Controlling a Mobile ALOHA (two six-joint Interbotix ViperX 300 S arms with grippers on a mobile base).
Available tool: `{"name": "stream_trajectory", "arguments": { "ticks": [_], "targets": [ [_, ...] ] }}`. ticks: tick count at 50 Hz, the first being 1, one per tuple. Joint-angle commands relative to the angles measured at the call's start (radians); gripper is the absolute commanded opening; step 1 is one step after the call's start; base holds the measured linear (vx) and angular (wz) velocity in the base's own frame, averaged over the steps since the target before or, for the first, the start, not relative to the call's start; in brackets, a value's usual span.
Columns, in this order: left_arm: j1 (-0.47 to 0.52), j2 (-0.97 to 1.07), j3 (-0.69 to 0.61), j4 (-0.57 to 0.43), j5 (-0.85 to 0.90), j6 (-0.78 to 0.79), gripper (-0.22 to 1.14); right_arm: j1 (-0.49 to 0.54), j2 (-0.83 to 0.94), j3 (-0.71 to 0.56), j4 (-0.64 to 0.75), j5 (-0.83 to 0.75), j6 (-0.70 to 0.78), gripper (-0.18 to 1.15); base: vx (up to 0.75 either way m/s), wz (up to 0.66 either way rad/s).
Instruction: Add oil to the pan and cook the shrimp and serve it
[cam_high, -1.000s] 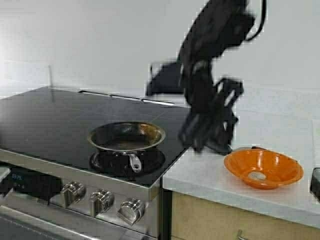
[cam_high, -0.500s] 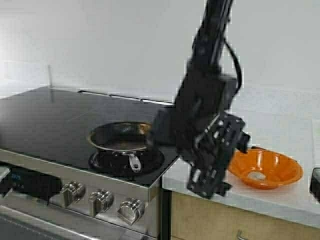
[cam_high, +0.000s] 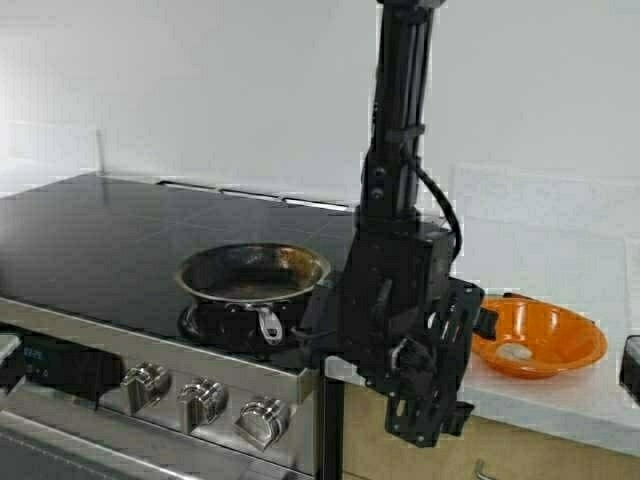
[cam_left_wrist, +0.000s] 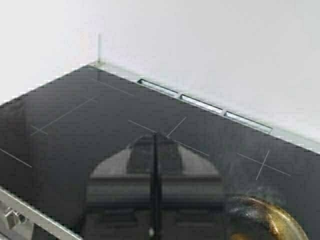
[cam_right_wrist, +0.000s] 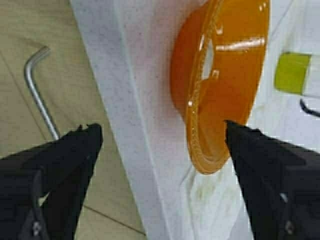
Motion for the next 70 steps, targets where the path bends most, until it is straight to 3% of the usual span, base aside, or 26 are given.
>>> {"name": "stream_trajectory", "arguments": {
  "ticks": [1, 40, 47, 57, 61, 63, 70],
  "targets": [
    [-0.002, 0.006, -0.011, 0.000, -0.005, -0.002, 0.03, 0.002, -0.012, 0.006, -0.011, 0.018, 0.021, 1.03, 0.00, 0.00],
    [-0.002, 0.012, -0.008, 0.000, -0.005, -0.002, 0.03, -0.146, 0.025, 0.003, -0.133, 0.046, 0.043, 1.00, 0.00, 0.00],
    [-0.002, 0.014, -0.008, 0.000, -0.005, -0.002, 0.03, -0.147, 0.025, 0.000, -0.137, 0.046, 0.043, 0.82, 0.00, 0.00],
    [-0.002, 0.015, -0.008, 0.000, -0.005, -0.003, 0.03, -0.147, 0.032, -0.008, -0.137, 0.051, 0.038, 0.22, 0.00, 0.00],
    [-0.002, 0.015, -0.008, 0.000, -0.005, -0.003, 0.03, -0.147, 0.038, -0.012, -0.137, 0.052, 0.037, 0.06, 0.00, 0.00],
    [-0.002, 0.015, -0.008, 0.000, -0.005, -0.003, 0.03, -0.147, 0.038, -0.012, -0.137, 0.055, 0.037, 0.01, 0.00, 0.00],
    [-0.002, 0.015, -0.008, 0.000, -0.005, -0.003, 0.03, -0.147, 0.031, -0.009, -0.138, 0.094, 0.026, 0.05, 0.00, 0.00]
  ]
}}
